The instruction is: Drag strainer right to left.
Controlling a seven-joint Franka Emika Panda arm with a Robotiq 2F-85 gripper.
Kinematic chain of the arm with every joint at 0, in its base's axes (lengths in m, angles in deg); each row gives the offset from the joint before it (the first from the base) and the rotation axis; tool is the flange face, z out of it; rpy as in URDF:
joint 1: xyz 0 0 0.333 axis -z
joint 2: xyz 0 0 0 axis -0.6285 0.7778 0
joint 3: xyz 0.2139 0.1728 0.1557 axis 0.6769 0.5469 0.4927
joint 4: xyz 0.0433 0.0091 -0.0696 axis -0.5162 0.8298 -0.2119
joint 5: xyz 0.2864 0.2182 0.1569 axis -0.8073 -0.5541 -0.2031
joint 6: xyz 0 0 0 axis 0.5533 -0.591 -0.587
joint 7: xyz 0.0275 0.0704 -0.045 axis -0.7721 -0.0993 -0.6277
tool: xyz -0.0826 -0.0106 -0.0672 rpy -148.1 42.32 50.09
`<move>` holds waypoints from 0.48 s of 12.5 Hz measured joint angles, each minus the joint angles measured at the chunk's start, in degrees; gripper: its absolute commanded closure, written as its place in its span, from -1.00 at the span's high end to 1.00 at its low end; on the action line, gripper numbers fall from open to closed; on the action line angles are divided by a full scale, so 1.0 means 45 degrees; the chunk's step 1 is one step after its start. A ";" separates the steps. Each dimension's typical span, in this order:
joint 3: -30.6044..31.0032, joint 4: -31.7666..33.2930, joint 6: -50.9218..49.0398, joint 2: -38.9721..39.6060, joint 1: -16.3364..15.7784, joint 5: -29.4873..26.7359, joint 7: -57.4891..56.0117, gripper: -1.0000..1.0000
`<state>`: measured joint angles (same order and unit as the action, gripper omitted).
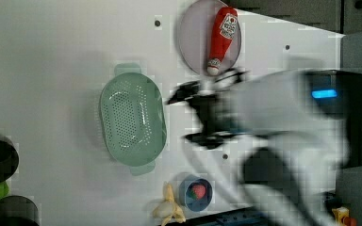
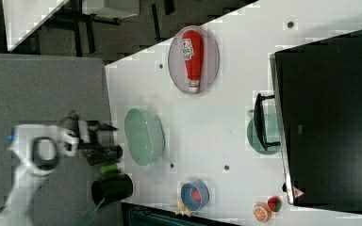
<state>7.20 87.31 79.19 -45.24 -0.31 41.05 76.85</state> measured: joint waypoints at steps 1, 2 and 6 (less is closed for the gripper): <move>-0.0704 -0.0236 -0.0933 -0.1147 -0.0019 -0.0005 -0.0895 1.00; -0.1394 -0.0261 -0.1327 -0.2359 0.0037 0.0019 -0.1753 1.00; -0.4482 -0.0970 -0.3438 -0.5853 0.0758 0.2442 -0.5698 1.00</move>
<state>-12.97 82.94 63.72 -71.58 3.10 52.04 51.21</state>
